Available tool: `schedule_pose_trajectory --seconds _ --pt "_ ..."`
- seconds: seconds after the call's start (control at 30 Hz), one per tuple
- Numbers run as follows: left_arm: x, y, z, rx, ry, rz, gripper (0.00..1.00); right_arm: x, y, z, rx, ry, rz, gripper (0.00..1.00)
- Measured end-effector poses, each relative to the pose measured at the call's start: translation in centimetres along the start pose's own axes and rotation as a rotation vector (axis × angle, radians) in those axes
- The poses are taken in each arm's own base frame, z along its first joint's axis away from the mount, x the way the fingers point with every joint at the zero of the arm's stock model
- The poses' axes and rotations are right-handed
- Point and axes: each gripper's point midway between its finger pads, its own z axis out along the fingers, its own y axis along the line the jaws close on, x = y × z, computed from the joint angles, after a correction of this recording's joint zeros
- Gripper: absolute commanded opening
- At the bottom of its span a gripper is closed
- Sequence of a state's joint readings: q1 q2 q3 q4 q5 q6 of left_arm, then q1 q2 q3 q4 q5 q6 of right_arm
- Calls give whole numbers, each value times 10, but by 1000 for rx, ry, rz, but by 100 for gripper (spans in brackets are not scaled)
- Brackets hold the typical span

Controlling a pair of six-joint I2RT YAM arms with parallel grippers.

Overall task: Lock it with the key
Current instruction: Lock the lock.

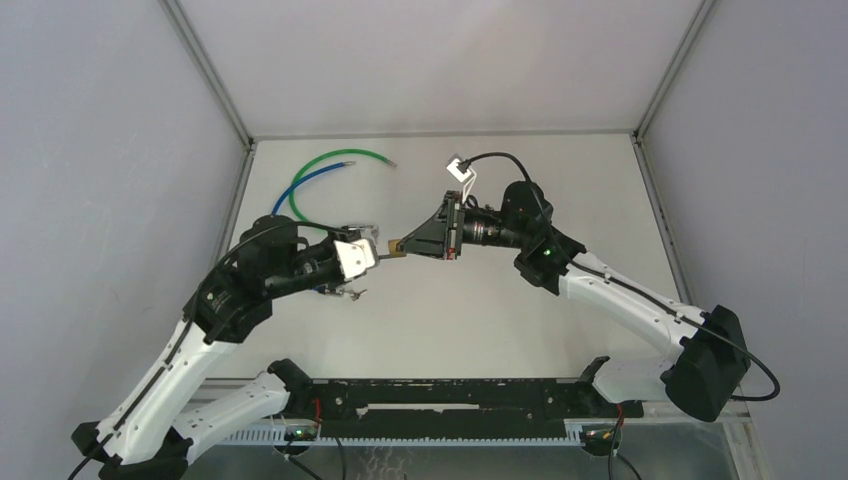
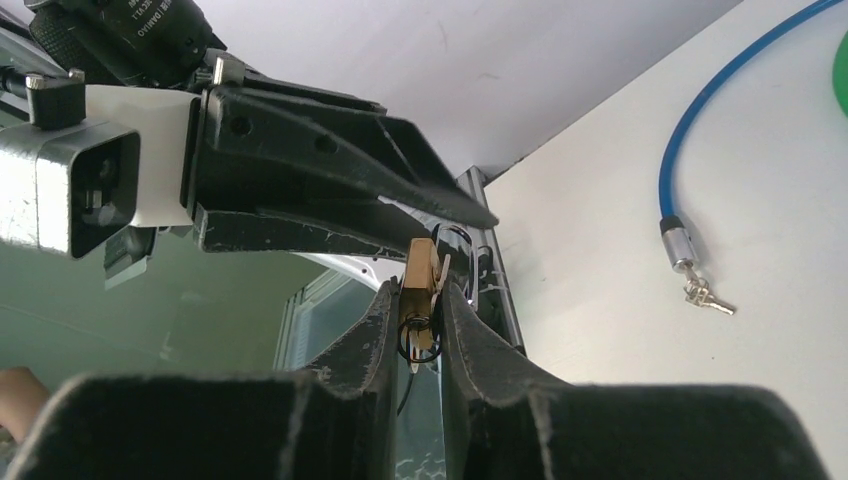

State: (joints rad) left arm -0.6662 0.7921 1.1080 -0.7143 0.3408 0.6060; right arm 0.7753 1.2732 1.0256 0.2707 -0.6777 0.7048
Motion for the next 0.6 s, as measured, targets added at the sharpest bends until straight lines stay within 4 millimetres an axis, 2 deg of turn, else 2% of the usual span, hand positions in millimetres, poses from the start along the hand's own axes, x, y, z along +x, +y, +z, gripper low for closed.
schedule_pose_trajectory --seconds 0.07,0.17,0.2,0.23,0.27,0.3,0.33,0.5,0.53,0.6 --pt "-3 -5 0 21 -15 9 2 0 0 0 1 0 0 0" --pt "-5 -12 0 51 -27 7 0 -3 -1 0 6 -13 -4 0" --pt "-6 -13 0 55 -31 4 0 -3 -1 0 7 -13 -4 18" --pt "-6 -13 0 53 -32 -1 0 -3 -1 0 6 -14 -5 44" --pt "-7 -14 -1 52 -33 -13 0 -5 -3 -1 11 -17 -5 65" --pt "-7 -14 -1 51 -34 -24 0 -6 -6 -3 18 -18 -4 84" --pt "-7 -14 -2 46 -34 -33 0 -6 -11 -6 30 -13 -5 93" --pt "-7 -18 -9 38 -40 -75 0 -14 -45 -38 183 -17 -82 95" --pt "-7 -20 -11 41 -41 -80 0 -15 -47 -45 209 -18 -124 95" --pt "-4 -26 -14 58 -38 -98 0 -9 -38 -53 206 12 -239 96"
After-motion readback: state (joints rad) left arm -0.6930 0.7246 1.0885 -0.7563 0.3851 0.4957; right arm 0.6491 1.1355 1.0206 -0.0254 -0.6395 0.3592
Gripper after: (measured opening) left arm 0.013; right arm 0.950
